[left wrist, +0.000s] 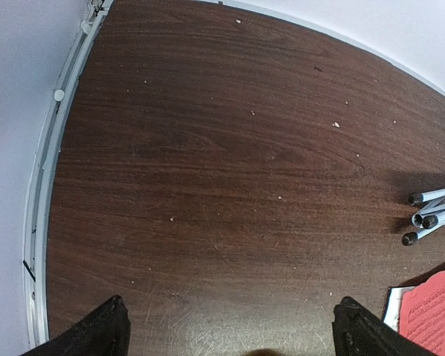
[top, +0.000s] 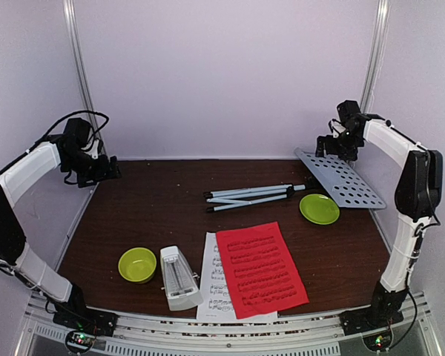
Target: Set up the instrument practice props
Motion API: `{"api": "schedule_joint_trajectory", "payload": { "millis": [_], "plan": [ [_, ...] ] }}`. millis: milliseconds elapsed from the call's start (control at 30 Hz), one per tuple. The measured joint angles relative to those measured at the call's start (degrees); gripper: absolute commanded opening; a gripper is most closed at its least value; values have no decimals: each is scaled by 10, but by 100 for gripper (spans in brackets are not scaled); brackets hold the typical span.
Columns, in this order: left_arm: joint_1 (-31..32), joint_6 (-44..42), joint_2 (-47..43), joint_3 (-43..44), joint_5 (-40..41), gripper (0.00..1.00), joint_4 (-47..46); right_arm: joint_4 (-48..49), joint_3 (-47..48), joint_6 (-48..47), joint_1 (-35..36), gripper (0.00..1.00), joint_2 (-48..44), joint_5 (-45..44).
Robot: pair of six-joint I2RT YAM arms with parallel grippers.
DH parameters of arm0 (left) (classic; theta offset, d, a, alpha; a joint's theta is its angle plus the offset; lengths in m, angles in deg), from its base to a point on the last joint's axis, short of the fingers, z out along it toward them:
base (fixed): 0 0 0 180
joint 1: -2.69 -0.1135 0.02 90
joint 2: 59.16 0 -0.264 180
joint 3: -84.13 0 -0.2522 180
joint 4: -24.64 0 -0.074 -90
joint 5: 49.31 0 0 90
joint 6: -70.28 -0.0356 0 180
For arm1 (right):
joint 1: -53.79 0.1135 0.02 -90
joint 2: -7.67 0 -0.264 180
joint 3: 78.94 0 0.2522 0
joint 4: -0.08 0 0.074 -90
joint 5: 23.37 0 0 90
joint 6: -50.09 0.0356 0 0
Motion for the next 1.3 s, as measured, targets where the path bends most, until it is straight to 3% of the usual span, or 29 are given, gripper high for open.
{"api": "schedule_joint_trajectory", "payload": {
  "millis": [800, 1000, 1300],
  "plan": [
    [0, -13, 13, -1, -9, 98, -7, -145, 159, -27, 35, 91, 177, -23],
    [0, -19, 24, -1, -14, 98, -9, -155, 183, -27, 35, 78, 223, -35],
    [0, -26, 26, -1, -15, 98, -12, -161, 211, -30, 34, 48, 238, -31]
  ]
}}
